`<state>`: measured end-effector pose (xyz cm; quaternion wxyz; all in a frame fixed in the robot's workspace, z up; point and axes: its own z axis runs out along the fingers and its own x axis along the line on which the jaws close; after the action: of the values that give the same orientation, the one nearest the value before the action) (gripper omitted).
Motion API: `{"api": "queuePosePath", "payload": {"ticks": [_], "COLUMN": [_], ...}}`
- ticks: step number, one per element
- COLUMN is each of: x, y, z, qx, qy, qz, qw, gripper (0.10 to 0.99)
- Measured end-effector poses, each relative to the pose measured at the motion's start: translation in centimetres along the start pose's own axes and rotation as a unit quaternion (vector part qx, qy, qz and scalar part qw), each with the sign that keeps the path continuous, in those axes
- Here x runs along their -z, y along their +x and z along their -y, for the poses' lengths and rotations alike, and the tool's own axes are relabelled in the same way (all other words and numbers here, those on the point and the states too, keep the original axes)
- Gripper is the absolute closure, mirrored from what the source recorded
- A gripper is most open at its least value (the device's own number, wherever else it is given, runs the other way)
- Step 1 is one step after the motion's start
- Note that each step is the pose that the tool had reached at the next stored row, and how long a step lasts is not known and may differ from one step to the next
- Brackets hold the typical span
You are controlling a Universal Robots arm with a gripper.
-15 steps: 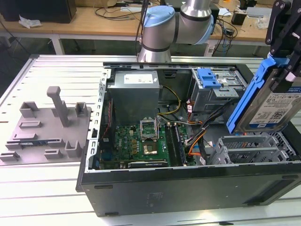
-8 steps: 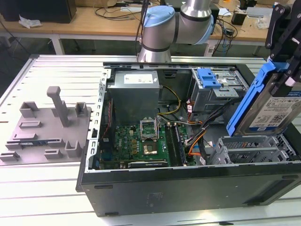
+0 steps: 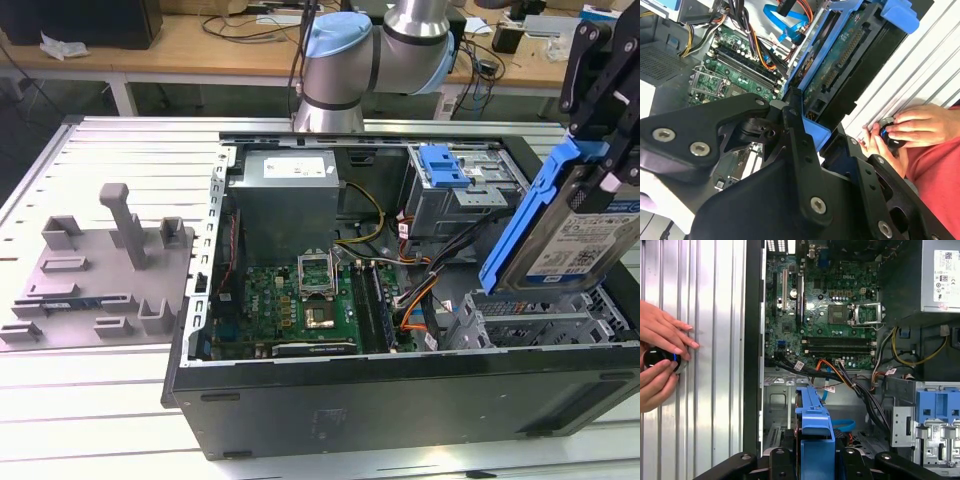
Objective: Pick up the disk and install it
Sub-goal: 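Insert the disk into the insertion slot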
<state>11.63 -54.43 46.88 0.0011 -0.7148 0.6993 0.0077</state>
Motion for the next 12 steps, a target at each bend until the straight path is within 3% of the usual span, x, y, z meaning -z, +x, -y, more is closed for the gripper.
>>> {"api": "queuePosePath", "payload": {"ticks": [12], "x": [-0.87], "y": [0.02], "z": [0.04], "qx": [0.000], "qy": [0.0000], "qz": [0.0000], "qw": [1.0000], "gripper": [0.718]}}
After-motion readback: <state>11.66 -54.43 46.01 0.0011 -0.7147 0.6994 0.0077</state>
